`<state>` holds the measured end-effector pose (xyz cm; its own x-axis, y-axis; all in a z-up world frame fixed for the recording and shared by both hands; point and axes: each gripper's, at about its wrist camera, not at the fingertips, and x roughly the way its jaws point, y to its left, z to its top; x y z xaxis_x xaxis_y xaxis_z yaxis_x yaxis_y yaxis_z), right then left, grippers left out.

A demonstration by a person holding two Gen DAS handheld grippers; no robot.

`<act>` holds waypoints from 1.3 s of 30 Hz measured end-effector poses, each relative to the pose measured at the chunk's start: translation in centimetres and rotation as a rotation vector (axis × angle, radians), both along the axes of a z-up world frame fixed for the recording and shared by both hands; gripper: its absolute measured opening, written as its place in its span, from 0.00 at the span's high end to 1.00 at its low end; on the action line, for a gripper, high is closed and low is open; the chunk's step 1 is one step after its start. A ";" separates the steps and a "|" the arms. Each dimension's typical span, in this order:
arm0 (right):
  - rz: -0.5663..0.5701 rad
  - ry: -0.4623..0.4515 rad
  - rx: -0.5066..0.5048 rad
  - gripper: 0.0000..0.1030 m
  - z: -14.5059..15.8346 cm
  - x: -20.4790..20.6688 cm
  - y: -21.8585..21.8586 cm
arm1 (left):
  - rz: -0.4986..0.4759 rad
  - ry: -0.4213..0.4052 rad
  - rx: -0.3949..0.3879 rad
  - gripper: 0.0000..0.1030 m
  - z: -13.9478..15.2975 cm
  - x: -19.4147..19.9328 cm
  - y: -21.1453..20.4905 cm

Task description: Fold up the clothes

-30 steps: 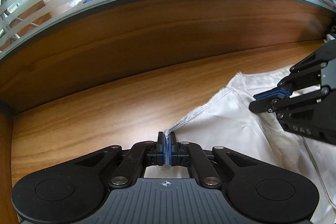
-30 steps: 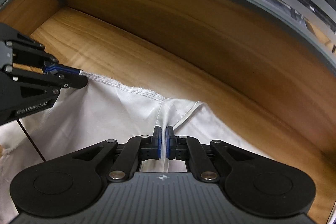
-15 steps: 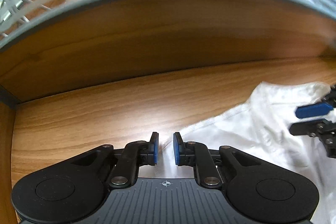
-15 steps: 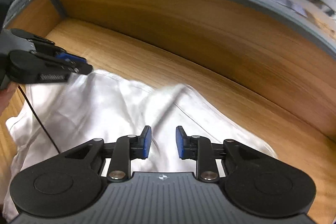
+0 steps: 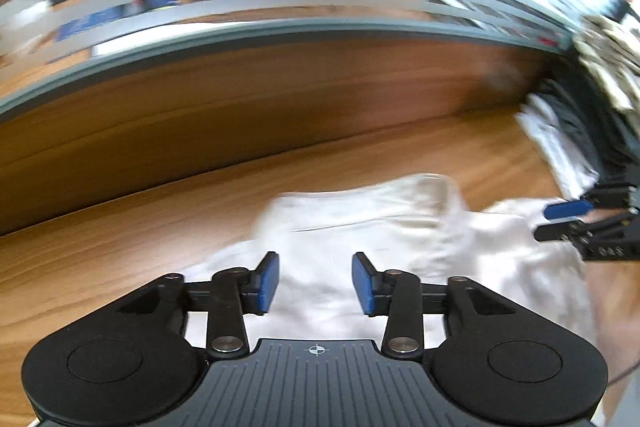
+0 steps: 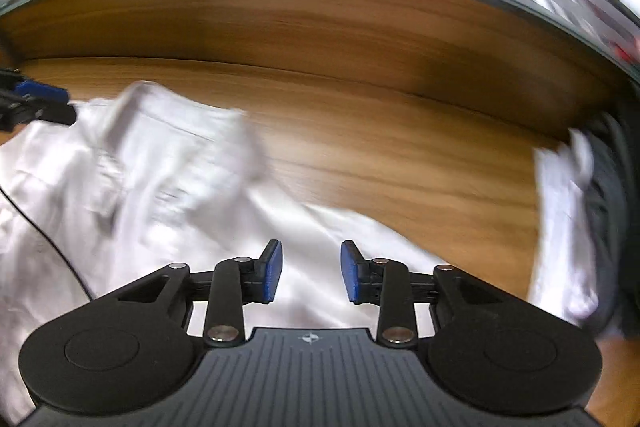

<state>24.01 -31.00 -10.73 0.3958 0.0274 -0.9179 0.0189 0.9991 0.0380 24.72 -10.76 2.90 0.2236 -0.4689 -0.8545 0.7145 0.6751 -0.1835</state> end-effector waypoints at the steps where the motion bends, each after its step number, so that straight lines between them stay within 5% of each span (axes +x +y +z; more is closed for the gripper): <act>1: -0.022 0.002 -0.007 0.61 -0.2 -0.5 -0.9 | -0.029 0.011 -0.010 0.47 -0.2 -0.6 -0.8; 9: -0.120 0.027 0.013 0.60 -1.1 -3.8 -5.6 | -0.225 0.061 0.002 0.42 -4.8 -3.2 -6.6; 18: -0.034 0.117 0.116 0.53 -3.2 -6.2 -3.0 | -0.253 0.125 0.005 0.43 -7.5 -2.7 -9.4; 23: 0.015 0.159 0.133 0.42 -3.5 -7.9 0.4 | -0.264 0.124 -0.001 0.67 -7.8 -3.1 -9.2; 26: 0.004 0.183 0.148 0.43 -4.1 -8.9 2.0 | -0.281 0.090 -0.010 0.94 -7.5 -3.6 -8.9; 28: -0.018 0.189 0.152 0.56 -4.7 -9.5 2.7 | -0.269 0.075 -0.014 0.96 -7.1 -3.7 -8.6; 29: -0.039 0.190 0.151 0.83 -5.0 -9.7 2.9 | -0.265 0.068 -0.014 0.96 -6.9 -3.6 -8.4; 30: -0.057 0.194 0.155 0.97 -5.2 -9.9 3.0 | -0.263 0.061 -0.014 0.96 -6.5 -3.5 -8.2; 39: -0.011 0.132 0.260 0.99 -1.7 -11.1 5.8 | -0.249 0.025 0.070 0.96 -4.3 -2.4 -5.0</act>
<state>12.93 -25.24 -12.40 0.2749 0.2652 -0.9242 0.0512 0.9558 0.2895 22.28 -15.74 -1.36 0.0869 -0.4464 -0.8906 0.8564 0.4902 -0.1621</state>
